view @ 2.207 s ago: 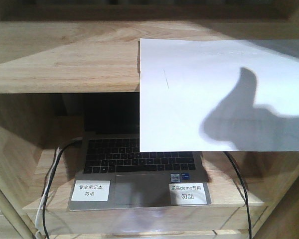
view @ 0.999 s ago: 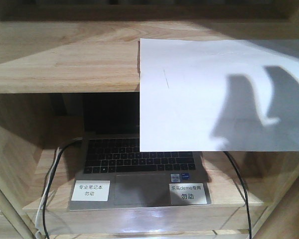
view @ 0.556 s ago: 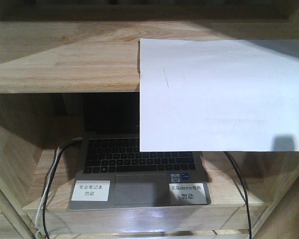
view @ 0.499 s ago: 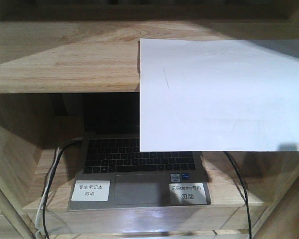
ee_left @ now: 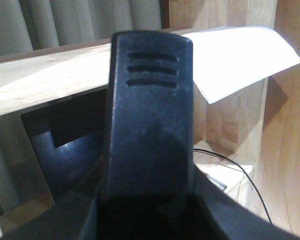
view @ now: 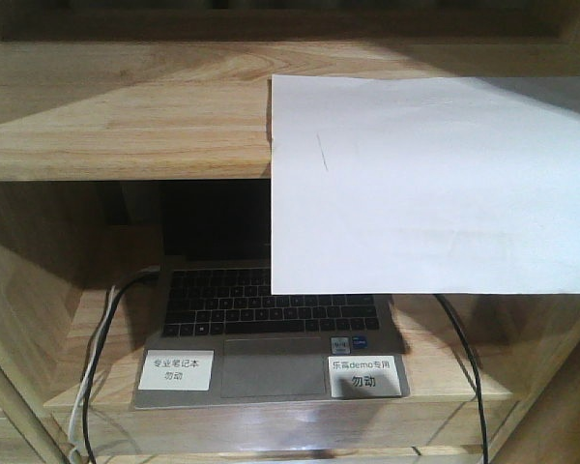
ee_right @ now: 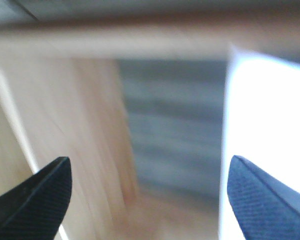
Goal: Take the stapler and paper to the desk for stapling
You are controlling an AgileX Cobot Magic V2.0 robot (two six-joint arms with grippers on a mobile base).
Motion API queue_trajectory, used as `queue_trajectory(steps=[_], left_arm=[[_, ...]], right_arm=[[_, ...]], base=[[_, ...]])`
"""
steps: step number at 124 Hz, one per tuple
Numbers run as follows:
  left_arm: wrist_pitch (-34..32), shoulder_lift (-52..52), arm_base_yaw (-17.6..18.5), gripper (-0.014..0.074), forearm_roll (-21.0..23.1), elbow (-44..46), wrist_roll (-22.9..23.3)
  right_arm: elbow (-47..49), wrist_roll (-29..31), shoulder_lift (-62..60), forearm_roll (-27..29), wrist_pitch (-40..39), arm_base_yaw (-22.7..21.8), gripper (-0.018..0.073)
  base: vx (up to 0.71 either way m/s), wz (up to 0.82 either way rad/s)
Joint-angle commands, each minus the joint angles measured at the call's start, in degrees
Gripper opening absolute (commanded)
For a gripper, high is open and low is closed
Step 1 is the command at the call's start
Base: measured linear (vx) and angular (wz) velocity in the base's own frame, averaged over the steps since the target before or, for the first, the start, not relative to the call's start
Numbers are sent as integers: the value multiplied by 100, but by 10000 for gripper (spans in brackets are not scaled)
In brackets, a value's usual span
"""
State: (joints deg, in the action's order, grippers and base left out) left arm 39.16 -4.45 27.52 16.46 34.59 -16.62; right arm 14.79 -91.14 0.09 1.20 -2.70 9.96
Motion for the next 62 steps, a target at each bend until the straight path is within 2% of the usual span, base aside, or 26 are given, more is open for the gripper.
queue_trajectory(steps=[1,11,29,42,62], left_arm=[[-700,-74,12,-6,107,134,-3],[-700,-74,12,-6,107,134,-3],[-700,-74,12,-6,107,134,-3],[-700,-74,12,-6,107,134,-3],[-700,-74,12,-6,107,134,-3]], right_arm=[[55,91,77,-171,-302,561,595],[-48,121,77,-225,-264,1094,595],[-358,372,77,-219,-282,1696,595],[-642,462,90,-219,-374,1878,595],[-1207,505,342,-197,-1327,1856,595]], base=[[0,0],[0,0],[0,0],[0,0],[0,0]])
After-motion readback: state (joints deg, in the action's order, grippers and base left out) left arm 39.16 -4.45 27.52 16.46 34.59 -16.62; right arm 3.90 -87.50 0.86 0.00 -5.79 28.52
